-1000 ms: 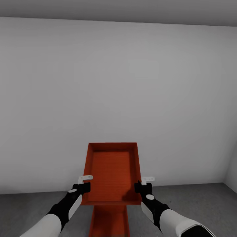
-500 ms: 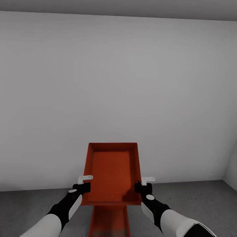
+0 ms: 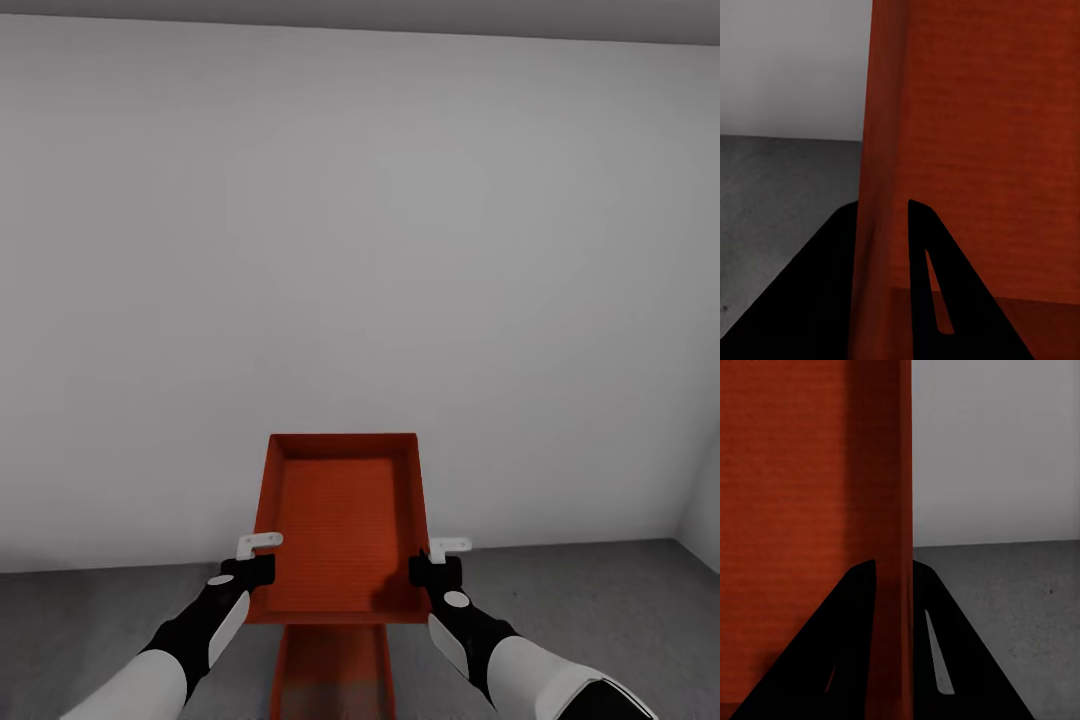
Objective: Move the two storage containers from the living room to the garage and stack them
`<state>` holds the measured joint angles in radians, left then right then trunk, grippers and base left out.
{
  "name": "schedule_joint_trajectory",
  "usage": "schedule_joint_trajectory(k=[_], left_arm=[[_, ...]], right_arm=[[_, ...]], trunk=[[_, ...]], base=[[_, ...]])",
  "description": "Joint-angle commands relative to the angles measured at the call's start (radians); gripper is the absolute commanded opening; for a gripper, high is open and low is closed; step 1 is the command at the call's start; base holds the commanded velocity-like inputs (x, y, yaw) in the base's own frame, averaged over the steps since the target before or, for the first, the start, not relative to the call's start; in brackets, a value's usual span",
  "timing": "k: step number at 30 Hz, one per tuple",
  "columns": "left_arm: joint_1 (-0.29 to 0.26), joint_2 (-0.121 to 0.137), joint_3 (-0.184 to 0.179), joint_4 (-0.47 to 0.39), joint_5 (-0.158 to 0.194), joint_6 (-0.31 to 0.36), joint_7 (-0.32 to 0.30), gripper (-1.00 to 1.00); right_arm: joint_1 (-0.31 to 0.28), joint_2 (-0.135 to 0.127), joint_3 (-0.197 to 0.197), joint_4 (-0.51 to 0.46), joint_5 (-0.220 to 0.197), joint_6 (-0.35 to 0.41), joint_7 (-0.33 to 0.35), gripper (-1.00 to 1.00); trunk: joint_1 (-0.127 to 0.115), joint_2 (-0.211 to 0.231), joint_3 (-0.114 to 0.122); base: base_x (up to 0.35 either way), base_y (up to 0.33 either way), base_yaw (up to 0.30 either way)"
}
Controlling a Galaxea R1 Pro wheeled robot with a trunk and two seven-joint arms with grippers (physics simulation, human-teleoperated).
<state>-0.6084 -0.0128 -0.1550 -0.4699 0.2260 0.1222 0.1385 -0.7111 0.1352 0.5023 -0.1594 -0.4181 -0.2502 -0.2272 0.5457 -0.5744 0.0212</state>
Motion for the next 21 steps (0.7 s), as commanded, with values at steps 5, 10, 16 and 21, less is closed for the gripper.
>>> schedule_joint_trajectory(k=[5,10,16,21], left_arm=[[-0.001,0.002,-0.003,-0.006,-0.002,0.005,0.013,-1.0],[-0.001,0.002,-0.003,-0.006,-0.002,0.005,0.013,-1.0],[-0.001,0.002,-0.003,-0.006,-0.002,0.005,0.013,-1.0],[-0.001,0.002,-0.003,-0.006,-0.002,0.005,0.013,-1.0]], right_arm=[[-0.001,-0.009,-0.024,0.066,-0.024,-0.007,-0.003,-1.0],[-0.001,-0.009,-0.024,0.066,-0.023,-0.007,-0.003,-1.0],[-0.001,-0.009,-0.024,0.066,-0.023,-0.007,-0.003,-1.0],[-0.001,-0.009,-0.024,0.066,-0.023,-0.007,-0.003,-1.0]], trunk=[[0.0,-0.001,-0.008],[0.0,-0.001,-0.016],[0.0,-0.001,-0.026],[0.0,-0.001,-0.034]], base=[[0.0,0.0,0.0],[0.0,0.0,0.0],[0.0,0.0,0.0],[0.0,0.0,0.0]])
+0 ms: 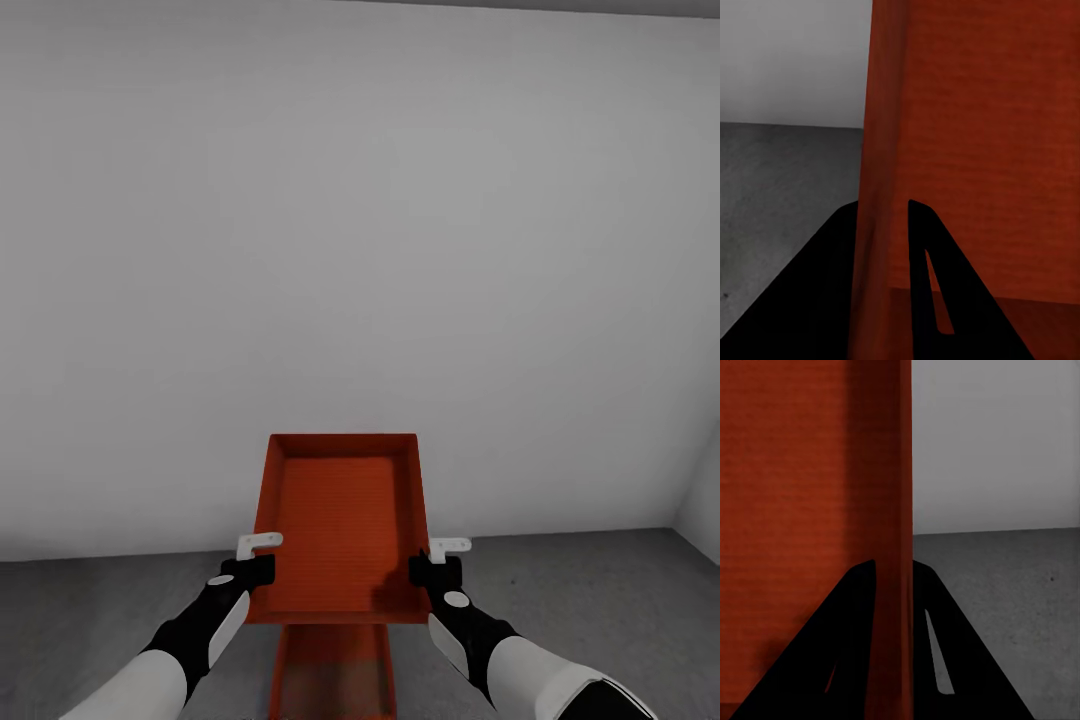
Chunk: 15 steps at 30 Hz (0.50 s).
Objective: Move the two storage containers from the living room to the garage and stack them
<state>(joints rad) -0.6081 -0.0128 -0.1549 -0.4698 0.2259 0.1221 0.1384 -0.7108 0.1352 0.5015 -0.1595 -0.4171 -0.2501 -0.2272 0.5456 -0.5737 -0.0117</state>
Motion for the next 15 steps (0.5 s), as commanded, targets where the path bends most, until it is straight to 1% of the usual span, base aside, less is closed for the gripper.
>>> schedule_joint_trajectory(k=[1,15], left_arm=[[-0.001,0.002,-0.003,-0.006,-0.002,0.005,0.013,-1.0],[-0.001,0.002,-0.003,-0.006,-0.002,0.005,0.013,-1.0]], right_arm=[[-0.001,-0.009,-0.023,0.066,-0.024,-0.008,-0.003,-1.0],[-0.001,-0.009,-0.023,0.066,-0.023,-0.008,-0.003,-1.0]], trunk=[[0.0,-0.001,-0.003],[0.0,-0.001,-0.025]], base=[[0.0,0.0,0.0],[0.0,0.0,0.0]])
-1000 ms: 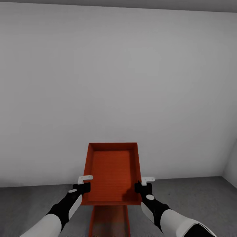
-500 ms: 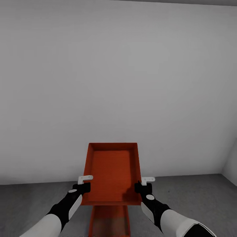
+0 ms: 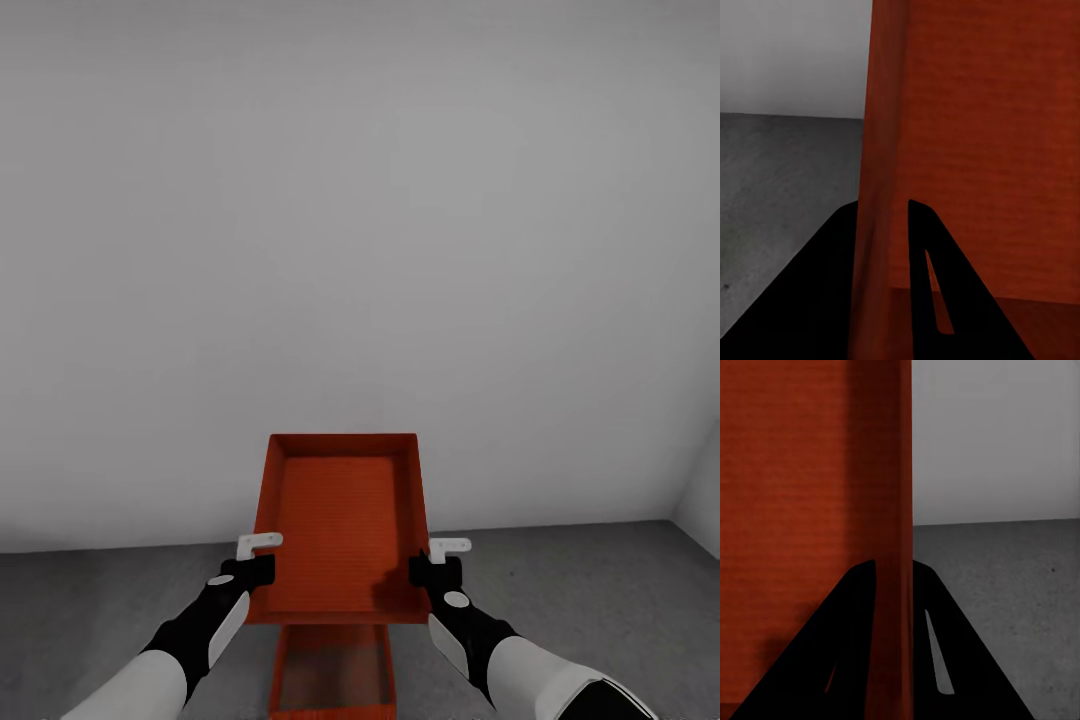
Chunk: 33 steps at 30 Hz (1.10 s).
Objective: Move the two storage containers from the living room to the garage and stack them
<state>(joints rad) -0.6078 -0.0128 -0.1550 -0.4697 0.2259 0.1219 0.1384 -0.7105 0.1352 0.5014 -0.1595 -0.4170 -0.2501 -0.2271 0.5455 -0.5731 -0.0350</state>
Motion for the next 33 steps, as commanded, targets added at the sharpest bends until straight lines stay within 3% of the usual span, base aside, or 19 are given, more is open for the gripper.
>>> schedule_joint_trajectory(k=[1,33], left_arm=[[-0.001,0.002,-0.003,-0.006,-0.002,0.005,0.013,-1.0],[-0.001,0.002,-0.003,-0.006,-0.001,0.005,0.013,-1.0]], right_arm=[[-0.001,-0.009,-0.023,0.066,-0.023,-0.008,-0.003,-1.0],[-0.001,-0.009,-0.023,0.066,-0.023,-0.008,-0.003,-1.0]], trunk=[[0.0,-0.002,-0.004],[0.0,-0.002,-0.055]], base=[[0.0,0.0,0.0],[0.0,0.0,0.0]])
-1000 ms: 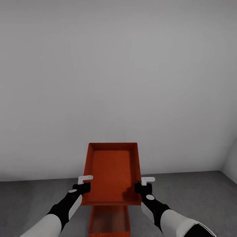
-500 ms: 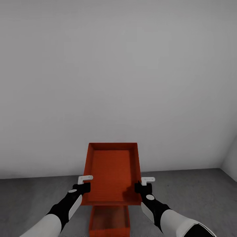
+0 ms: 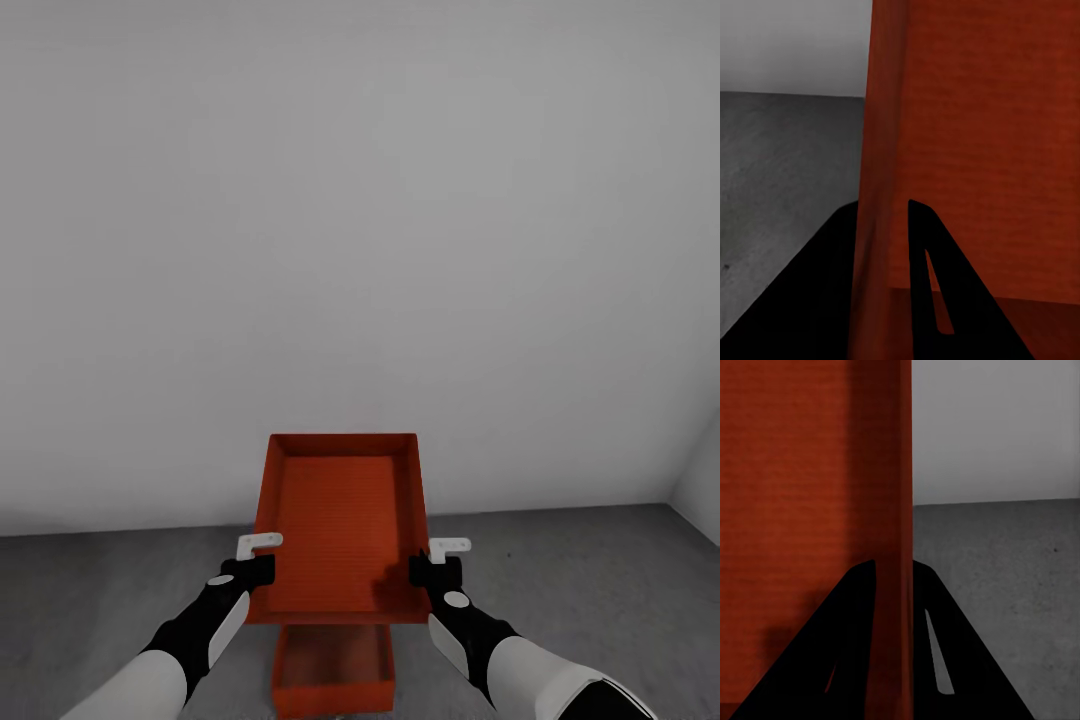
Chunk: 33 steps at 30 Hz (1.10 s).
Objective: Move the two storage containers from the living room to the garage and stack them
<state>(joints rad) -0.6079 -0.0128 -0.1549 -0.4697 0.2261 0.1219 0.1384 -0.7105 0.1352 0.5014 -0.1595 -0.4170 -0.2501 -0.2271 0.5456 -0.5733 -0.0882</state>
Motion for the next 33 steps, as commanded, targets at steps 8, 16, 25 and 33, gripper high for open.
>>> schedule_joint_trajectory(k=[8,16,25,33], left_arm=[[-0.001,0.002,-0.003,-0.006,-0.002,0.005,0.013,-1.0],[-0.001,0.002,-0.003,-0.006,-0.002,0.005,0.013,-1.0],[-0.001,0.002,-0.003,-0.006,-0.002,0.005,0.013,-1.0],[-0.001,0.002,-0.003,-0.006,-0.001,0.005,0.013,-1.0]], right_arm=[[-0.001,-0.009,-0.023,0.066,-0.023,-0.008,-0.003,-1.0],[-0.001,-0.009,-0.023,0.066,-0.023,-0.008,-0.003,-1.0],[-0.001,-0.009,-0.023,0.066,-0.023,-0.008,-0.003,-1.0],[-0.001,-0.009,-0.023,0.066,-0.023,-0.008,-0.003,-1.0]], trunk=[[0.0,-0.002,-0.015],[0.0,-0.002,-0.028],[0.0,-0.002,-0.042],[0.0,-0.002,-0.055]], base=[[0.0,0.0,0.0],[0.0,0.0,0.0],[0.0,0.0,0.0],[0.0,0.0,0.0]])
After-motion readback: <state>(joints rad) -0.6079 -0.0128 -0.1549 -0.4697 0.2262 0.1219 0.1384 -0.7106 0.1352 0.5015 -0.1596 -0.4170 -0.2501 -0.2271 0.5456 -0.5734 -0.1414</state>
